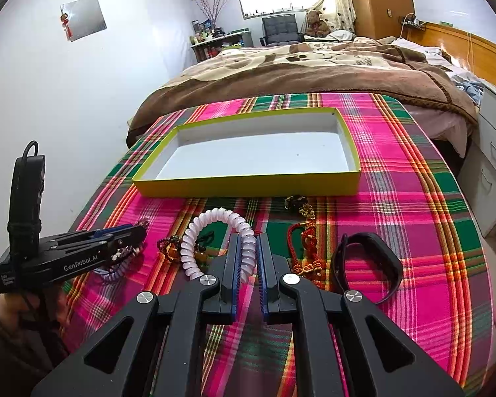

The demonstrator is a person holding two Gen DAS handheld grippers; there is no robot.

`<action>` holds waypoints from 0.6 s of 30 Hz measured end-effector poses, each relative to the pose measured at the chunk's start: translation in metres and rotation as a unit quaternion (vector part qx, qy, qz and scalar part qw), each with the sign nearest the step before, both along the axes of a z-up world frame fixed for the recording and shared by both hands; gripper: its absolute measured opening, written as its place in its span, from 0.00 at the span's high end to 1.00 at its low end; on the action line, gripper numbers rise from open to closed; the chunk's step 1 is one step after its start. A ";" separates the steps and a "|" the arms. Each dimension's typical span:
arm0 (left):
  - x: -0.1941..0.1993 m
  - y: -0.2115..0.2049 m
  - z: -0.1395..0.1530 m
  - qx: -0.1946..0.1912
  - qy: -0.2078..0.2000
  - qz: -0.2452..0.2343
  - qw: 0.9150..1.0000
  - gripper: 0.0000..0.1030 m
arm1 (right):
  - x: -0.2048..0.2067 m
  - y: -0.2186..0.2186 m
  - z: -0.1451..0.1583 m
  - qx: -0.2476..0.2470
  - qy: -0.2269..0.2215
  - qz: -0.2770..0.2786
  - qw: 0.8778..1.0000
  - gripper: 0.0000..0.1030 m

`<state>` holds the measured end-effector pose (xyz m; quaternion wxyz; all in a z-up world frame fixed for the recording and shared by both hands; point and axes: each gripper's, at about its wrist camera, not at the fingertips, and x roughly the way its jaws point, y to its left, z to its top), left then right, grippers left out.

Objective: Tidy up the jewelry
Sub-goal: 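Grasp the beaded hairpin with the left tool while the right tool grasps the white coiled bracelet, then carry both items into the white box and open both tools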

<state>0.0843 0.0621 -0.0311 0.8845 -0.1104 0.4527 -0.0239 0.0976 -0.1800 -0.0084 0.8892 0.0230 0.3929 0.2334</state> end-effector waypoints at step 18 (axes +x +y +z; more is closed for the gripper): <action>-0.006 0.000 0.025 0.025 -0.037 0.004 0.999 0.88 | 0.001 -0.002 0.006 0.001 -0.006 -0.013 1.000 0.91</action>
